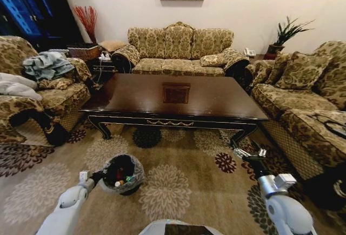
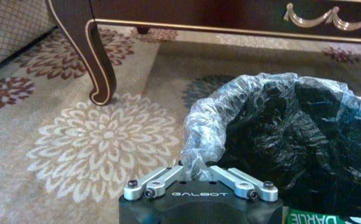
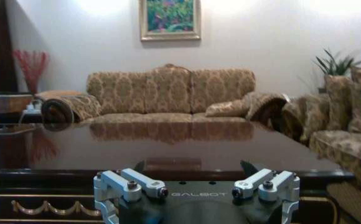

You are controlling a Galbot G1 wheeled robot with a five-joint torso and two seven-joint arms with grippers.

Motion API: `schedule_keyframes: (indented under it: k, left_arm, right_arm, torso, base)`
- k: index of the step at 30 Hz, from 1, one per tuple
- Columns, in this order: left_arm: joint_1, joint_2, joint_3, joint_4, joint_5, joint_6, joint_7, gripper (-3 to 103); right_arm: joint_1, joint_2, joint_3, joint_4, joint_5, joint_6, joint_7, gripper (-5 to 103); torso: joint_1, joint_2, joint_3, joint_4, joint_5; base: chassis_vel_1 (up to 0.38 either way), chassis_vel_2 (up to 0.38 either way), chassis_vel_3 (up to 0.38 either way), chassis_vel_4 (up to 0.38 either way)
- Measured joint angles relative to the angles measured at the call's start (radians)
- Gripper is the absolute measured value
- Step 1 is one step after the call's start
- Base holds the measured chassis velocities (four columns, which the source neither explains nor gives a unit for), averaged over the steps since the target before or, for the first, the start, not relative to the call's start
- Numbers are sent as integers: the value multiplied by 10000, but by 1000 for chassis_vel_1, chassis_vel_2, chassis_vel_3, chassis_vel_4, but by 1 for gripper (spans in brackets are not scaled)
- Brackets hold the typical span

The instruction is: Move to the front of the table and place the trash on the table into the trash bin.

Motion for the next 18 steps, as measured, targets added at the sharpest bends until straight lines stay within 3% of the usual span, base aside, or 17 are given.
schedule_keyframes:
  k: [18]
  left_arm:
    - [122,163,-26,610,99,-91,349,2]
  right_arm:
    - [-49,292,-349,-69,-330,-128,21,100]
  torso:
    - [-310,-783,-472,0,-1]
  base:
    - [0,0,0,0]
